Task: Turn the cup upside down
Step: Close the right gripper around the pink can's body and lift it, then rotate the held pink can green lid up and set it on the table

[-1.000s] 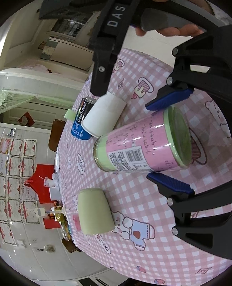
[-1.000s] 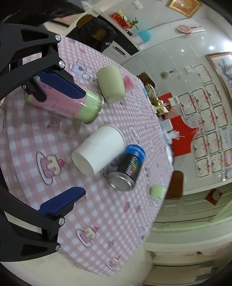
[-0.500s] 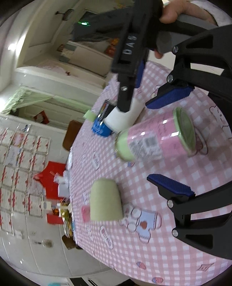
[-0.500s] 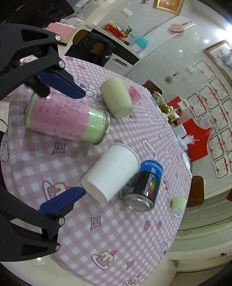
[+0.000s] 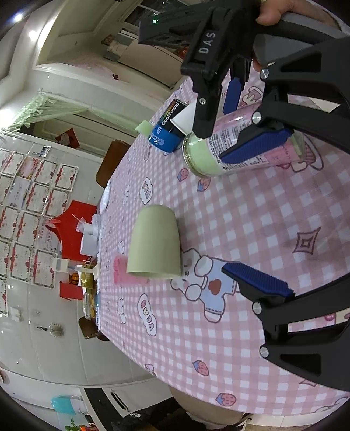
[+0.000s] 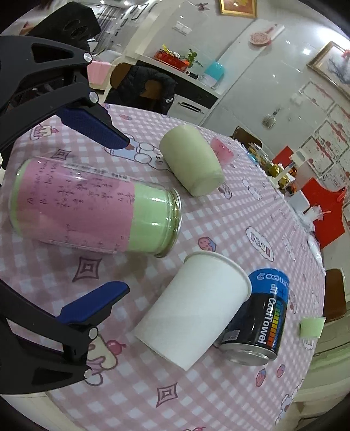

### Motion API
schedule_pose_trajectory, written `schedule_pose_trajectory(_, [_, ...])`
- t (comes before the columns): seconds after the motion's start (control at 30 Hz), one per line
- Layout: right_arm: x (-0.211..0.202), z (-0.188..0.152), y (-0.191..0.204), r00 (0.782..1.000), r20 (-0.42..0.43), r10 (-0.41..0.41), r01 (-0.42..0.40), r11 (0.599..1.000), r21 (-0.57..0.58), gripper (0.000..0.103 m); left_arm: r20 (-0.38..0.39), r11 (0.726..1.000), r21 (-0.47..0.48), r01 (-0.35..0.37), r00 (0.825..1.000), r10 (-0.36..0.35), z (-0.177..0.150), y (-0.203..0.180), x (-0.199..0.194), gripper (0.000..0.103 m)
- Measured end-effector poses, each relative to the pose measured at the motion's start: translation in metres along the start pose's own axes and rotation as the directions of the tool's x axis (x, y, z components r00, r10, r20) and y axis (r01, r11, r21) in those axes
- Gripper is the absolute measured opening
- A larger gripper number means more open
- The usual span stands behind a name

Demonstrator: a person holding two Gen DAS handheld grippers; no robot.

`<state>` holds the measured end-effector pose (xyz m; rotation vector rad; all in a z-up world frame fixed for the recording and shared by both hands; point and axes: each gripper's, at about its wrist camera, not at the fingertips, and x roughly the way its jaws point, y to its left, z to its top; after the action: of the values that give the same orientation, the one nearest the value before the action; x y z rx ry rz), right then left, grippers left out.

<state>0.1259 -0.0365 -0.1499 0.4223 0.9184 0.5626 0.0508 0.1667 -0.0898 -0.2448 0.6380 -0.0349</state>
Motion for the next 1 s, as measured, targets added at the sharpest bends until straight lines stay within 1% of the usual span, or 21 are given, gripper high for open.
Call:
schedule_pose_trajectory(0.07, [0.004,0.001,-0.002,1.000,-0.014,0.002,-0.002,1.000,0.007,0.089,-0.005,1.000,0.007,0.005,1.000,-0.005,-0.002,-0.001,0.002,0.075])
schedule_pose_trajectory(0.13, [0.010,0.004,-0.005,0.999,-0.039,-0.005,0.006,1.000,0.021,0.077,-0.006,1.000,0.010,0.008,1.000,-0.008,-0.001,-0.002,0.004,0.075])
schedule_pose_trajectory(0.2, [0.014,0.006,-0.005,0.998,-0.060,0.021,-0.019,0.999,0.030,0.072,-0.006,1.000,0.014,0.019,1.000,-0.019,-0.001,-0.004,0.005,0.075])
schedule_pose_trajectory(0.27, [0.014,0.007,-0.003,0.998,-0.061,0.019,-0.018,1.000,0.016,0.069,-0.006,0.999,0.024,0.022,1.000,-0.022,-0.001,-0.007,0.006,0.075])
schedule_pose_trajectory(0.37, [0.015,0.007,-0.001,0.997,-0.074,0.028,-0.028,1.000,0.007,0.069,-0.005,0.999,0.030,0.037,0.999,-0.037,-0.002,-0.010,0.006,0.075])
schedule_pose_trajectory(0.43, [0.012,0.006,0.001,0.998,-0.064,0.029,-0.029,1.000,-0.011,0.069,-0.002,0.999,0.035,0.037,0.999,-0.037,-0.002,-0.012,0.004,0.075])
schedule_pose_trajectory(0.57, [0.001,0.005,0.012,1.000,0.002,0.000,0.000,0.996,-0.087,0.068,0.008,0.998,0.031,0.046,0.999,-0.047,-0.001,-0.014,0.001,0.075])
schedule_pose_trajectory(0.73, [-0.014,0.002,0.026,0.992,0.104,-0.067,0.086,0.978,-0.189,0.068,0.024,0.998,0.024,0.050,0.998,-0.051,0.001,-0.015,-0.003,0.075])
schedule_pose_trajectory(0.83, [-0.021,-0.002,0.031,0.979,0.173,-0.104,0.144,0.960,-0.241,0.068,0.028,0.999,0.019,0.047,0.998,-0.048,0.002,-0.019,-0.004,0.075])
schedule_pose_trajectory(1.0, [-0.026,-0.005,0.040,0.943,0.301,-0.144,0.240,0.918,-0.315,0.067,0.023,0.999,0.023,0.045,0.999,-0.045,0.002,-0.023,0.001,0.075])
